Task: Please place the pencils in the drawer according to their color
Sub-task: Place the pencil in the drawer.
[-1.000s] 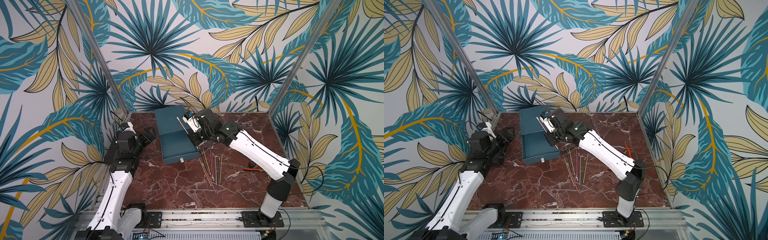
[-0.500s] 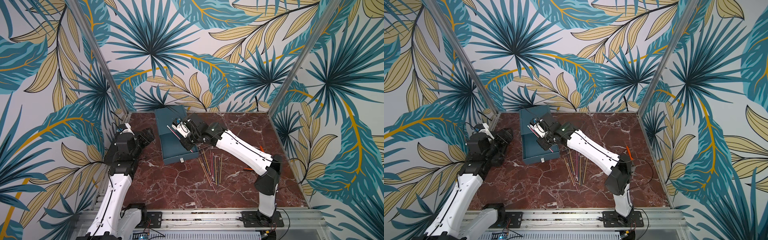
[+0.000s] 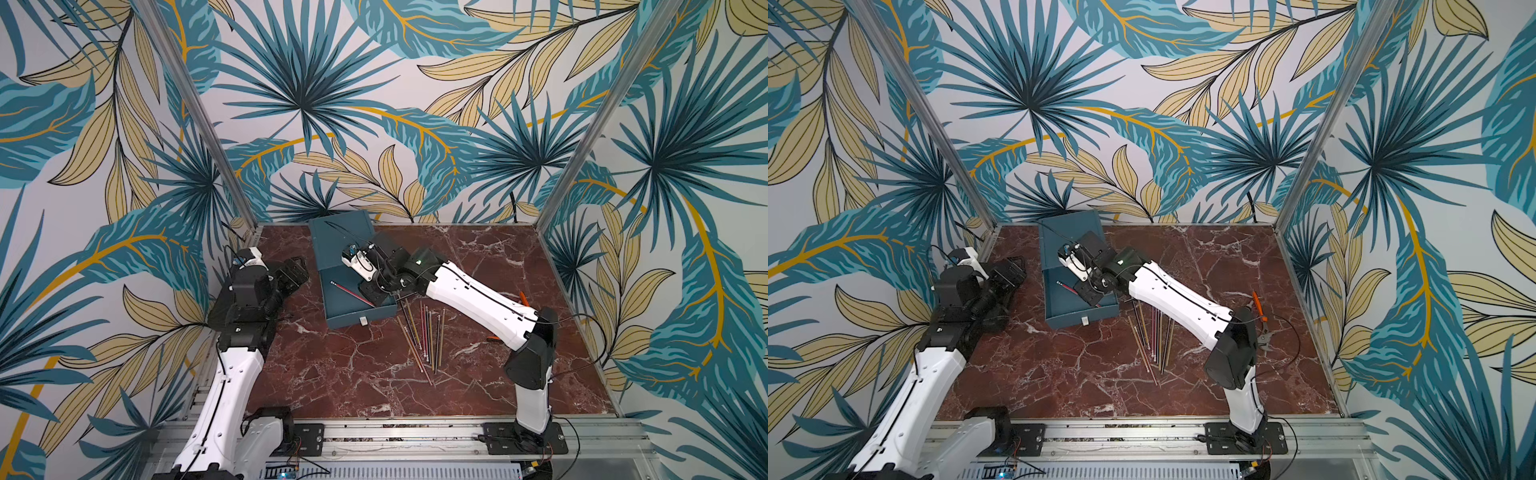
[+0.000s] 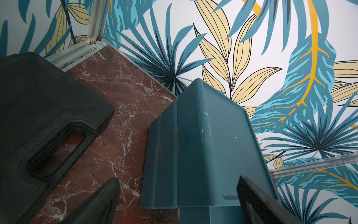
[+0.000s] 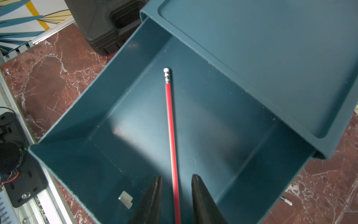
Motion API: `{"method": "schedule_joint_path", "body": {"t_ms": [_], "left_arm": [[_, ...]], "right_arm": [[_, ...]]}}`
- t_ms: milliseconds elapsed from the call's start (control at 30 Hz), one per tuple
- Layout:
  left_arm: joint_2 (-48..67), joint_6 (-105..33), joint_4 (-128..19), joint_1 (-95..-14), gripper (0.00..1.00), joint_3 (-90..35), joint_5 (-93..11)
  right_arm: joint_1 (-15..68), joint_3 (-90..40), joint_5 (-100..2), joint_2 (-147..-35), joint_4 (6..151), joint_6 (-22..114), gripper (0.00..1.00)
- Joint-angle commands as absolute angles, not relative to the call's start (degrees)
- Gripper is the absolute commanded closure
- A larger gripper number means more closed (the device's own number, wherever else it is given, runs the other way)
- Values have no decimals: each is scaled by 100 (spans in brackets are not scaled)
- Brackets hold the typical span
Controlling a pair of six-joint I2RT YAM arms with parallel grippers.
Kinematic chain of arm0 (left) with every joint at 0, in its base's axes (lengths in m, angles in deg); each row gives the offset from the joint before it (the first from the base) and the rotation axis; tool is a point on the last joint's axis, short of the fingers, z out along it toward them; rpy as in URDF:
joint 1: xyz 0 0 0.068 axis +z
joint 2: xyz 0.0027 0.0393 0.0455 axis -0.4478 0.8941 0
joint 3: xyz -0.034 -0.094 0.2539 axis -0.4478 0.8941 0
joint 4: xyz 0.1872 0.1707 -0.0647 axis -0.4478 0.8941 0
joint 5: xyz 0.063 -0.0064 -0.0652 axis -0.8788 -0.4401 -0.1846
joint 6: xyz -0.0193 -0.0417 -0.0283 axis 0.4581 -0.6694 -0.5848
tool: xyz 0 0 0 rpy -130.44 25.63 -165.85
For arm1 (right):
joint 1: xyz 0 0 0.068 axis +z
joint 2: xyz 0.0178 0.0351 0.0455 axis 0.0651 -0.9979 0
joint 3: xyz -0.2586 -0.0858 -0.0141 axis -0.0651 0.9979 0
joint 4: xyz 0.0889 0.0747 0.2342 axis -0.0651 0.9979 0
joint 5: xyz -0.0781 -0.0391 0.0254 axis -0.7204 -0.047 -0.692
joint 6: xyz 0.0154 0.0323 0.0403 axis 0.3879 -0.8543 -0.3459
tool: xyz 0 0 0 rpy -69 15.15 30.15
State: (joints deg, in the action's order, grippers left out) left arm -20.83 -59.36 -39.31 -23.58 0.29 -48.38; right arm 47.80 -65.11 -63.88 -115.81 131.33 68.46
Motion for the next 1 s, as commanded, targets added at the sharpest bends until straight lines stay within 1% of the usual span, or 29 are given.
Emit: {"method": "schedule_joint_path", "body": {"t_ms": [0,200,400,667,833,967], "left_arm": [[-2190,-5834,-3929,-2271,0,105,-4900],[-2192,-5814,-3937,-2272,0,106,-4874],[-2179,-5809,-3982,-2275,0,131,-4848],[-2168,-5801,-4000,-2269,0,122,-4830],[-2172,-5815,-3989,-2270,0,105,-4822],[-2176,-5826,-3991,-2273,0,113,-4843]], "right_arm": [[4821,-6647,-6525,-11706,13243,6837,68],[4821,-6776,-6700,-11546,13233,6645,68],[4821,-6516,-7656,-11037,13193,6073,68],[4787,-4748,-8706,-9830,12953,5123,68],[4682,-3593,-8722,-9256,12951,4202,71],[4520,-2922,-8499,-9069,12953,3436,74]]}}
